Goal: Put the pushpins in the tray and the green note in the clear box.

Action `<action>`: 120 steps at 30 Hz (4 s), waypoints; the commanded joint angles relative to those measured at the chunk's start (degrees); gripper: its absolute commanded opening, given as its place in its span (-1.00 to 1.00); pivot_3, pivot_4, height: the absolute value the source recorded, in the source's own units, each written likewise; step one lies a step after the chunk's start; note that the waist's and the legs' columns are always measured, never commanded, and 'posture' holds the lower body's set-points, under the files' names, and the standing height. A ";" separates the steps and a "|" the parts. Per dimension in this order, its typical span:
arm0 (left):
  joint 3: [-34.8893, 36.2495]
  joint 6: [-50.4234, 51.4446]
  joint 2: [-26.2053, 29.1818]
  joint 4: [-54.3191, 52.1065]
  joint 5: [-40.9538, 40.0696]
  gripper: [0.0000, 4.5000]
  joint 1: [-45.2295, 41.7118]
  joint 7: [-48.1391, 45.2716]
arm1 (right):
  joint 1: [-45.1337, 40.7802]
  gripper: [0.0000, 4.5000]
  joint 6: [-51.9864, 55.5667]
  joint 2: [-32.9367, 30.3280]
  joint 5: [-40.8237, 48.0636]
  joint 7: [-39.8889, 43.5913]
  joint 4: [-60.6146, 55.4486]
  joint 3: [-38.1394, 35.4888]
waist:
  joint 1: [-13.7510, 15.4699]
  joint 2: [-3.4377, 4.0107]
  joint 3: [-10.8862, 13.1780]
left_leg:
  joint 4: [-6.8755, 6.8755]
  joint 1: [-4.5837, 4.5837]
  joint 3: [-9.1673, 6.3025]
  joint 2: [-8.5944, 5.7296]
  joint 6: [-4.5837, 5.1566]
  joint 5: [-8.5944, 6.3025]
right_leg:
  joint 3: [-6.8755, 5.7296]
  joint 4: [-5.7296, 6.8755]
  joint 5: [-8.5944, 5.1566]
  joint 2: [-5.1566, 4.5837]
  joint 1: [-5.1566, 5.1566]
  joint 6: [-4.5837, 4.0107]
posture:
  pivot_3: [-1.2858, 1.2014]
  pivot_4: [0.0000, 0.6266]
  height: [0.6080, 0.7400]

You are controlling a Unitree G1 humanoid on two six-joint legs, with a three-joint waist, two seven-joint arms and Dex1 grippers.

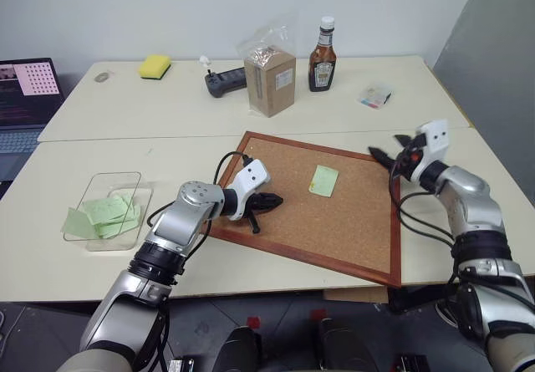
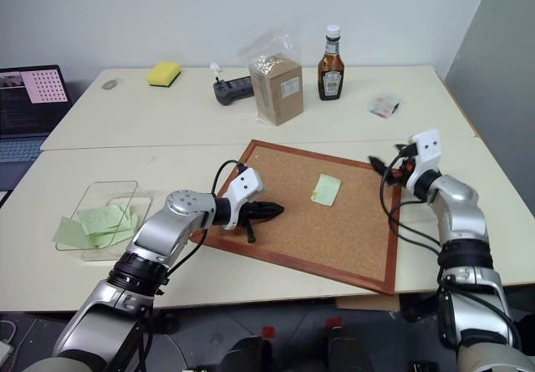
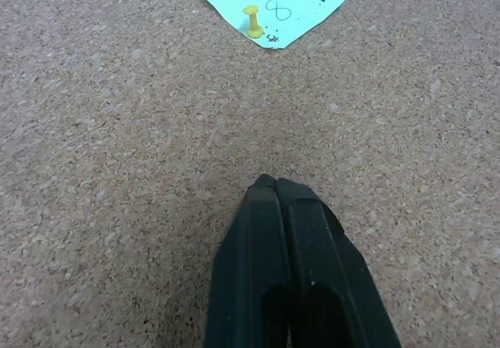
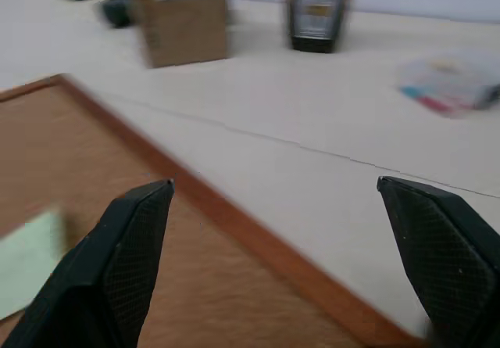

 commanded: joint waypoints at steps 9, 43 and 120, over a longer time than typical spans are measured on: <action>-1.37 1.26 1.06 2.59 2.95 -1.00 0.84 0.73 | 2.59 0.97 -0.90 5.50 -0.97 8.70 -8.49 11.62 | -0.03 -0.01 0.00 | 0.01 0.03 -0.03 0.01 -0.01 0.00 | -0.01 0.00 -0.02 0.00 0.00 0.03 | 0.03 -0.52 1.00; -1.29 2.02 1.13 1.19 2.65 -1.00 1.91 1.62 | -7.30 -0.98 -8.74 11.10 -7.55 4.40 11.73 12.08 | -0.10 0.00 0.01 | -0.02 0.03 -0.42 0.00 -0.01 0.00 | -0.05 0.01 0.01 0.00 -0.03 -0.03 | 0.03 -0.52 1.00; 34.76 37.68 -6.36 -18.45 -50.59 0.99 -0.02 11.10 | -3.42 -1.00 -18.73 0.94 -1.60 8.05 -19.88 13.96 | 1.18 -0.12 0.18 | 0.31 -1.30 -0.91 -0.03 -0.61 0.35 | -0.38 0.06 0.04 -0.26 -0.98 -0.06 | 0.03 -0.52 1.00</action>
